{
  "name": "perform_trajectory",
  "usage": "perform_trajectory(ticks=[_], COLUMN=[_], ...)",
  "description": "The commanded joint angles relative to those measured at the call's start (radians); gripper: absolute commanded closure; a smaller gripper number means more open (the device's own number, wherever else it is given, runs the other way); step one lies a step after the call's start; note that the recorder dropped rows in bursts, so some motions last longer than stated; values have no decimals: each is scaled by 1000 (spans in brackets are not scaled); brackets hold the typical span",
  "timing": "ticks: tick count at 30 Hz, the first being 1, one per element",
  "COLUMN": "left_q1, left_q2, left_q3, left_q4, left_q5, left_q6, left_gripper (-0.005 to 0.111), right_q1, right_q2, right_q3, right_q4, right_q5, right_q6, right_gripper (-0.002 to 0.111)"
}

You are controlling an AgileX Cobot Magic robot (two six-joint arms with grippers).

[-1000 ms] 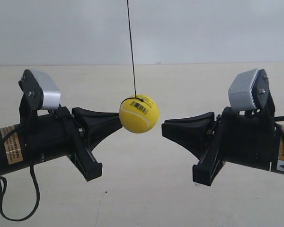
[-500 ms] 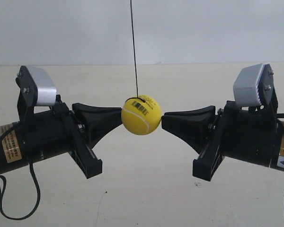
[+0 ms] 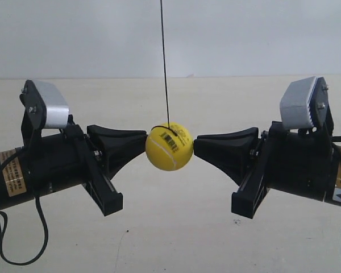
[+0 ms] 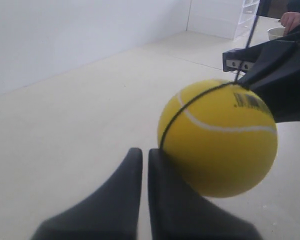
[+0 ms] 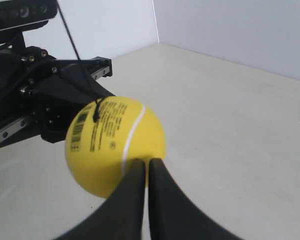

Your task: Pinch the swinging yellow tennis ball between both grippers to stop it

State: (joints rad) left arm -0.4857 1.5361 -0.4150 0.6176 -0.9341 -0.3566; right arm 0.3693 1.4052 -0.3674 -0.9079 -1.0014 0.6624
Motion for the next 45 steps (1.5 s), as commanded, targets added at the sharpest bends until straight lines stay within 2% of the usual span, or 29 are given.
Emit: perform_trajectory(ticks=[1,15,33,45], left_q1=[-1,-1,-1,-1], left_q2=[-7,-7,-7,-4], left_q3=[6,12,26,26], left_q4=[8,55,57,118], left_q5=[3,3,-3,-42], left_q6=[-9,-32,-32,-69], left_gripper=[102,102,102,102], right_q1=[3,3,3,3], right_q2=[1,1,1,1], right_q3=[-6,-6,-6,-6], right_q4=[-2,-93,-112,-115], right_q5=[-11,-38,-40,-40], right_q6=[-7,45,69,75], right_gripper=[108,108,108,108])
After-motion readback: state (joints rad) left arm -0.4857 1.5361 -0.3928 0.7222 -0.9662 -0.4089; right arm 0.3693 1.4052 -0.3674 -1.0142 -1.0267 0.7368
